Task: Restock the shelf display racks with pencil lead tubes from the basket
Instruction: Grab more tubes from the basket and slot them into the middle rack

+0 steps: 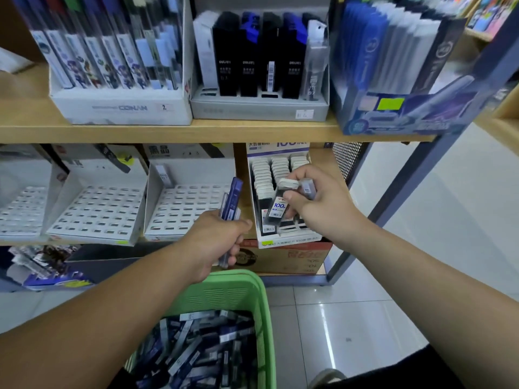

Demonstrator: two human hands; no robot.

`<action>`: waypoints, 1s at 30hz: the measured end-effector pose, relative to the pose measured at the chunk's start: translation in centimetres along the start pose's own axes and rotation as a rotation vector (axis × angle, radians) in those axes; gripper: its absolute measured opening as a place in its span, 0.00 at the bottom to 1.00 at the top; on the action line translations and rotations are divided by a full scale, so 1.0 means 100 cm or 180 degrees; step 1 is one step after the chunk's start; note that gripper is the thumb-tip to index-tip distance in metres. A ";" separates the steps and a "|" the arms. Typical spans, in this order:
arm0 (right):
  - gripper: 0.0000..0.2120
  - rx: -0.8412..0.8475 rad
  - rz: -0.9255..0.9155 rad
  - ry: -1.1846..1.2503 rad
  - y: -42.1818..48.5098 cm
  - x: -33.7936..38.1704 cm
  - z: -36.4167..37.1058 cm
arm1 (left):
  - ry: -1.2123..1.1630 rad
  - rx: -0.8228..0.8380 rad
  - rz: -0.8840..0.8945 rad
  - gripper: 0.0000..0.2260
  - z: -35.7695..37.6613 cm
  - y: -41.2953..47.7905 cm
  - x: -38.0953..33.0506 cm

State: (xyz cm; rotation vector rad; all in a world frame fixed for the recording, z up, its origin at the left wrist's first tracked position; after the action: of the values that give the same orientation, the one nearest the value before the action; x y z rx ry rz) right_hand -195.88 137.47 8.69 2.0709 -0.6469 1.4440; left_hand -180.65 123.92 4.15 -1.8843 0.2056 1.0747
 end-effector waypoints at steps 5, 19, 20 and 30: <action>0.06 0.0378 0.0092 -0.0034 0.000 -0.009 0.009 | 0.0076 0.0066 0.0029 0.11 0.002 0.003 -0.001; 0.08 0.0549 -0.0624 -0.0622 0.010 -0.026 0.020 | 0.0037 0.0190 0.0034 0.05 0.002 0.000 -0.001; 0.08 0.0516 -0.0575 -0.0544 0.010 -0.026 0.020 | 0.0021 0.0196 0.0047 0.05 0.004 0.000 -0.001; 0.13 0.0075 -0.1015 -0.1542 0.012 -0.027 0.017 | 0.0075 0.0568 -0.0014 0.13 0.006 -0.009 -0.002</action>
State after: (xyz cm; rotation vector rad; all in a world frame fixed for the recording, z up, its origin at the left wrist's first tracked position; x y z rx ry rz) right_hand -196.32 135.64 5.81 2.4306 -0.4465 0.7815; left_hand -180.64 124.77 4.76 -1.7372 0.3009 0.9978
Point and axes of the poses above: each hand's wrist, its own y-axis towards the middle knuckle, its own z-axis out of the palm, x = y × z, the point moved 4 cm from there along y, towards the middle knuckle, and after that the axes turned 9 degrees about -z, right-handed, at the moved point
